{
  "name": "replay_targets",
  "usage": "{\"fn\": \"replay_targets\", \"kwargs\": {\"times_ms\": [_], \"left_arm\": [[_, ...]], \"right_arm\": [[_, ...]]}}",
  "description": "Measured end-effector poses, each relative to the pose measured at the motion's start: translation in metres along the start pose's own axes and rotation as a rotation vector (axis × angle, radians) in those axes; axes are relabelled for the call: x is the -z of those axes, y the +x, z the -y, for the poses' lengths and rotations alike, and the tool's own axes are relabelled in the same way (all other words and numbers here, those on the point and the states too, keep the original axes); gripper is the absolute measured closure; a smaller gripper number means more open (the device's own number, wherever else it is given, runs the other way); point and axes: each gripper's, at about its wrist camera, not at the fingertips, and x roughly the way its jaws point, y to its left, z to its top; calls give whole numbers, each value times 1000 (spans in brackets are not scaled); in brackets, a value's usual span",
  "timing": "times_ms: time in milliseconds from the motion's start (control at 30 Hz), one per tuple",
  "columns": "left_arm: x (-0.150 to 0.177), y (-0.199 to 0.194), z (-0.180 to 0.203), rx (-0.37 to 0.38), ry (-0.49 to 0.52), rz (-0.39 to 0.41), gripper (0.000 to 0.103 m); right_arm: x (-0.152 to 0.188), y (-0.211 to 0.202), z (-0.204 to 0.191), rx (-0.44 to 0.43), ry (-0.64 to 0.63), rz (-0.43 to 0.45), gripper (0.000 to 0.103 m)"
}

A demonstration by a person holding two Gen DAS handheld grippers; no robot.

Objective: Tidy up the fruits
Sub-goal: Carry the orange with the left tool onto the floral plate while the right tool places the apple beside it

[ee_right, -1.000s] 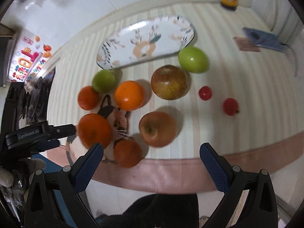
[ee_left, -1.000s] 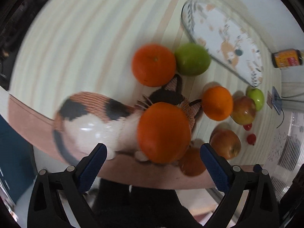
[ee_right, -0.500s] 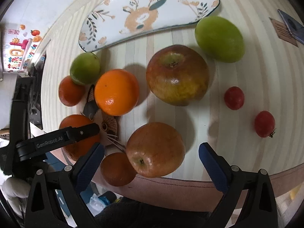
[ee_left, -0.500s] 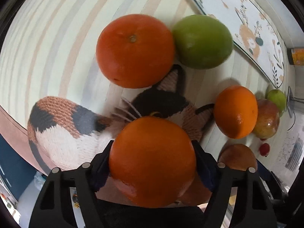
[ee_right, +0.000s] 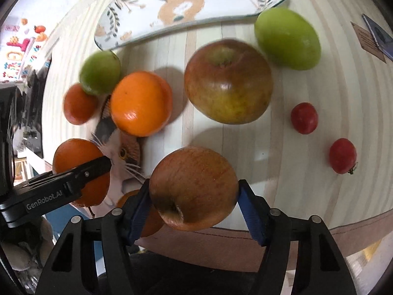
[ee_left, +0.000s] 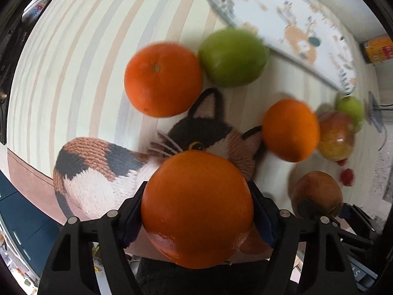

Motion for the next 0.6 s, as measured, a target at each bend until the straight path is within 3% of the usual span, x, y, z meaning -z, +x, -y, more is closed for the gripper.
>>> {"fn": "replay_targets", "kwargs": {"times_ms": [167, 333, 400, 500, 600], "left_arm": [[-19, -54, 13, 71, 21, 76, 29], [-80, -98, 42, 114, 30, 167, 29], [-108, -98, 48, 131, 42, 176, 29], [-135, -86, 65, 140, 70, 181, 29], [-170, -63, 91, 104, 103, 156, 29]], "right_arm": [[-15, -54, 1, -100, 29, 82, 34], [-68, -109, 4, -121, -11, 205, 34], [-95, -111, 6, -78, -36, 237, 33], [-133, -96, 21, -39, -46, 209, 34], [-166, -83, 31, 13, -62, 192, 34]]}}
